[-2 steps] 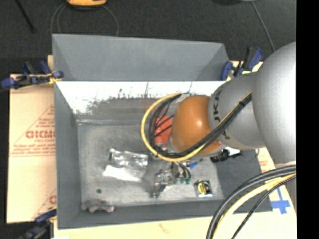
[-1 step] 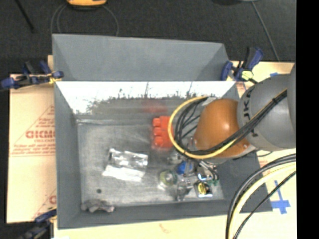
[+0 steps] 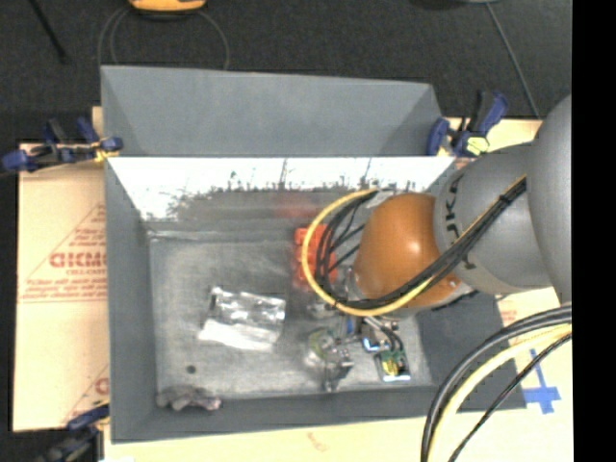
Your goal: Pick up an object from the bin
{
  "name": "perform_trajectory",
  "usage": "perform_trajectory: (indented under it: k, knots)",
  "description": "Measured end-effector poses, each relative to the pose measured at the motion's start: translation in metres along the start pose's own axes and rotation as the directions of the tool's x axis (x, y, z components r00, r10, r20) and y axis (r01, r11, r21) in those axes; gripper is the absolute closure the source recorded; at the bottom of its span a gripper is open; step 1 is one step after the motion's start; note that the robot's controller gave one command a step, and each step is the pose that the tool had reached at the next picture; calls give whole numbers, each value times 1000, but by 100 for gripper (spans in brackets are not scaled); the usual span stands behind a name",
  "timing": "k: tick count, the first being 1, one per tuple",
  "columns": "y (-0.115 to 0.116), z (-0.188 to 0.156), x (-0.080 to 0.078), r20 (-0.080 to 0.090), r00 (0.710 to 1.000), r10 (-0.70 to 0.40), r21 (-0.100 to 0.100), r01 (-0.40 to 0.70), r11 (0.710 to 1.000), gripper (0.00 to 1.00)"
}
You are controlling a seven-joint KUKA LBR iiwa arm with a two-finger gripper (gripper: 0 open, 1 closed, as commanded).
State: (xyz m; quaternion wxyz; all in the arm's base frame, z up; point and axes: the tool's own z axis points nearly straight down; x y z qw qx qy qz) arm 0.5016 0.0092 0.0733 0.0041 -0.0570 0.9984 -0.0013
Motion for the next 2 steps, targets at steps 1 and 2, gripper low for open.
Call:
perform_trajectory:
  k: [1,2]
  knots:
    - [0,-2,-2,5,1000,2,-2,-2,1000,100]
    - [-25,-160,-6,2,964,-264,0,264,964,100]
